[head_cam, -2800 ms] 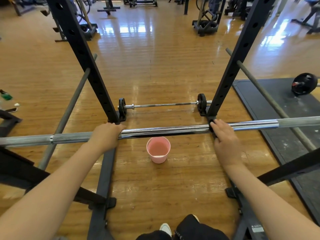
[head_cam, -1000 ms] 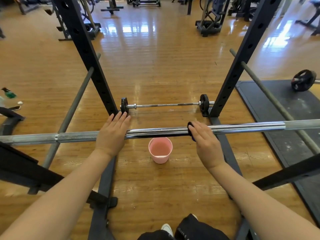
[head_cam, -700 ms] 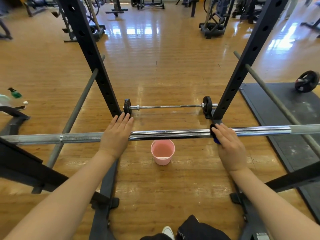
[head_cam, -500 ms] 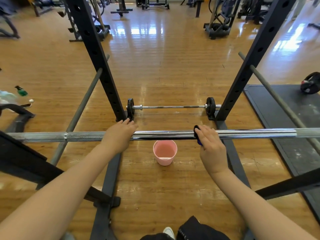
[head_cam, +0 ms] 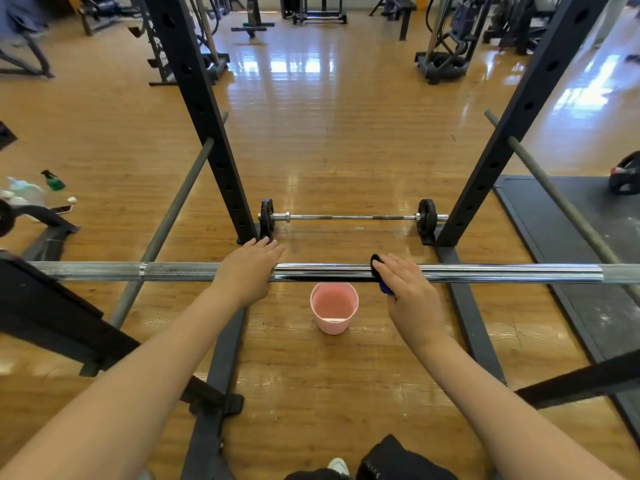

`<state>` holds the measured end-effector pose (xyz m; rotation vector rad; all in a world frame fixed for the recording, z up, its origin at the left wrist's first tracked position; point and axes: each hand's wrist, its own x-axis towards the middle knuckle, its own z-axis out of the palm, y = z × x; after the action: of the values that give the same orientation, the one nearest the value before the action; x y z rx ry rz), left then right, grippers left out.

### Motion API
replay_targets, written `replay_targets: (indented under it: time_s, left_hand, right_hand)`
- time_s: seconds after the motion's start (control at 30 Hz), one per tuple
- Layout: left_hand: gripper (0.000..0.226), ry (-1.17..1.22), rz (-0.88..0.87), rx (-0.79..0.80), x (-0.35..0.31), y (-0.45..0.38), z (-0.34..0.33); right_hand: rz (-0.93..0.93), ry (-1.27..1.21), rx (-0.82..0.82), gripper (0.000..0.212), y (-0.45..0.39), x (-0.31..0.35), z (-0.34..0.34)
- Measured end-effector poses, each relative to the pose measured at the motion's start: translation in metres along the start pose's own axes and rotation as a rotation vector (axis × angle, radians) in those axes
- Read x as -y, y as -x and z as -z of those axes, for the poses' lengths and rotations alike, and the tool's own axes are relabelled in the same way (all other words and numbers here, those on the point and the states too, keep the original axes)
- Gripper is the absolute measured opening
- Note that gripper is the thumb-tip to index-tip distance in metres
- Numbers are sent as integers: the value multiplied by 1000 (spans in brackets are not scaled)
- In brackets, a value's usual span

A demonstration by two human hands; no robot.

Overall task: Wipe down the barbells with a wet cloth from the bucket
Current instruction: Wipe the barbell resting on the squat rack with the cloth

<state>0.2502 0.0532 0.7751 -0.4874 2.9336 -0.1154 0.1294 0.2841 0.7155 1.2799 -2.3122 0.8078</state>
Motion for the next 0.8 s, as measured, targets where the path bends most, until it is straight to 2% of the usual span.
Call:
replay_targets:
  time_s: [0.07, 0.2, 0.27, 0.33, 0.43, 0.57, 0.7, 0.8]
  left_hand:
    - [74, 13, -3, -3, 0, 1, 1]
    - [69, 34, -1, -45, 0, 2, -2]
    - [66, 37, 3, -56, 1, 2, -3]
    - [67, 42, 0, -67, 2, 2, -5]
    - [67, 45, 4, -100, 2, 2, -5]
    - [65, 43, -12, -103, 2, 4, -5]
    - [65, 44, -45, -82, 4, 3, -4]
    - [63, 47, -44, -105, 3, 4, -4]
  right_hand:
    - [-13, 29, 17, 57, 4, -9, 9]
    - [-200, 138, -35, 53, 25, -49, 39]
    - [-231, 166, -44, 50, 25, -53, 40]
    - [-211, 180, -61, 49, 20, -40, 29]
    - [-73, 148, -82, 44, 7, -9, 6]
    - [10, 142, -16, 55, 5, -4, 7]
    - [-154, 221, -35, 50, 23, -44, 39]
    - [-231, 269, -53, 44, 24, -48, 40]
